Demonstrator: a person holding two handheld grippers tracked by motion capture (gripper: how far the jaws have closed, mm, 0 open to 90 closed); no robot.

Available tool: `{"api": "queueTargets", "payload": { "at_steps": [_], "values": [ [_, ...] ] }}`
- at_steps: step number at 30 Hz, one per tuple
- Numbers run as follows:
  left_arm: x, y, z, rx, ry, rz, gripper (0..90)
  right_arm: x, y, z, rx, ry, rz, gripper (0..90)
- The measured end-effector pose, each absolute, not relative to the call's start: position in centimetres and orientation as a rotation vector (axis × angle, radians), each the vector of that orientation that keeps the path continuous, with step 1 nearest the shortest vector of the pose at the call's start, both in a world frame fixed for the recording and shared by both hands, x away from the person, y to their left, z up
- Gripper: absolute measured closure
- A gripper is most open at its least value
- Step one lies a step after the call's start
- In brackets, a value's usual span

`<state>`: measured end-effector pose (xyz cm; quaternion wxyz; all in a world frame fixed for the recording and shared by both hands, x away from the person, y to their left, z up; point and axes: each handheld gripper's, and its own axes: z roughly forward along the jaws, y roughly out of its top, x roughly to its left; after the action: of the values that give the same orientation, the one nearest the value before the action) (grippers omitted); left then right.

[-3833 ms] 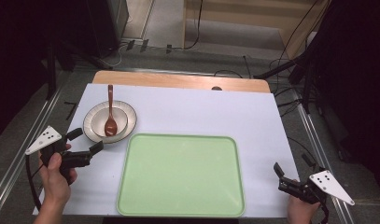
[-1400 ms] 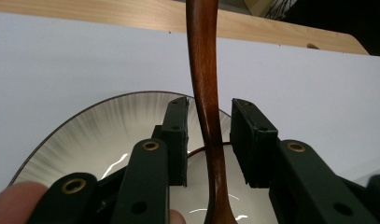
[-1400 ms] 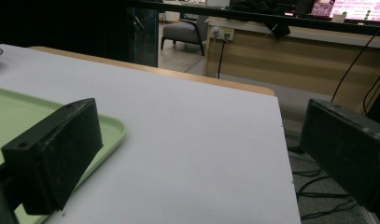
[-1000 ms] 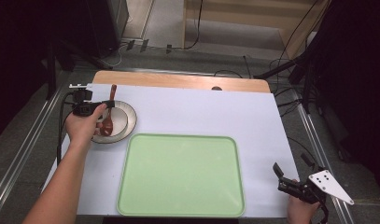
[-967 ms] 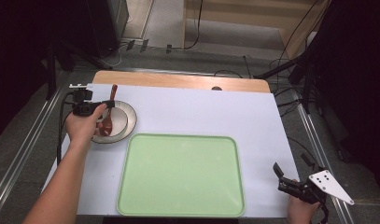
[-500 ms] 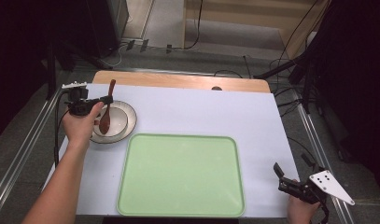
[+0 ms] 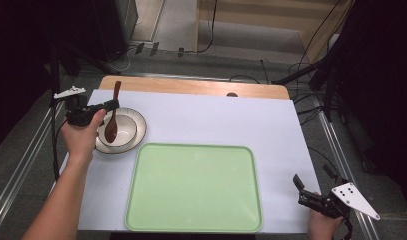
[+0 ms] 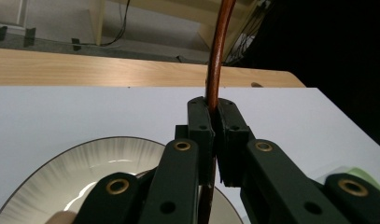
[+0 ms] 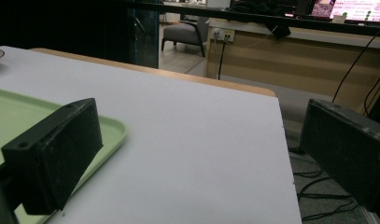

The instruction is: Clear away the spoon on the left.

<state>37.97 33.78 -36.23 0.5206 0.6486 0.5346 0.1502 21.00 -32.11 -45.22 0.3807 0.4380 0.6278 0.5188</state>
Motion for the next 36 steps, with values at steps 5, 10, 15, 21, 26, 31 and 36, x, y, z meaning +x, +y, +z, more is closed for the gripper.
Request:
{"api": "queueTargets", "payload": {
  "at_steps": [5,10,15,21,26,31,36],
  "values": [
    [37.5,33.5,-35.8,1.542,1.261,0.347,86.5,21.0,-32.1,-45.2,1.119,1.603,1.324,0.0],
    [37.0,33.2,-35.4,1.534,1.228,0.318,86.4,21.0,-32.1,-45.2,1.115,1.605,1.321,0.0],
    [36.1,32.8,-35.2,1.537,1.208,0.325,86.5,21.0,-32.1,-45.2,1.12,1.602,1.324,0.0],
    [35.1,32.7,-35.2,1.531,1.194,0.311,86.4,21.0,-32.1,-45.2,1.114,1.605,1.321,0.0],
    [34.2,32.3,-35.1,1.528,1.176,0.299,86.4,21.0,-32.1,-45.2,1.115,1.606,1.319,0.0],
    [33.2,31.9,-34.8,1.527,1.158,0.293,86.5,21.0,-32.0,-45.2,1.116,1.605,1.319,0.0],
    [32.5,31.7,-34.8,1.533,1.154,0.286,86.4,21.0,-32.0,-45.2,1.116,1.605,1.32,0.0]
  ]
}}
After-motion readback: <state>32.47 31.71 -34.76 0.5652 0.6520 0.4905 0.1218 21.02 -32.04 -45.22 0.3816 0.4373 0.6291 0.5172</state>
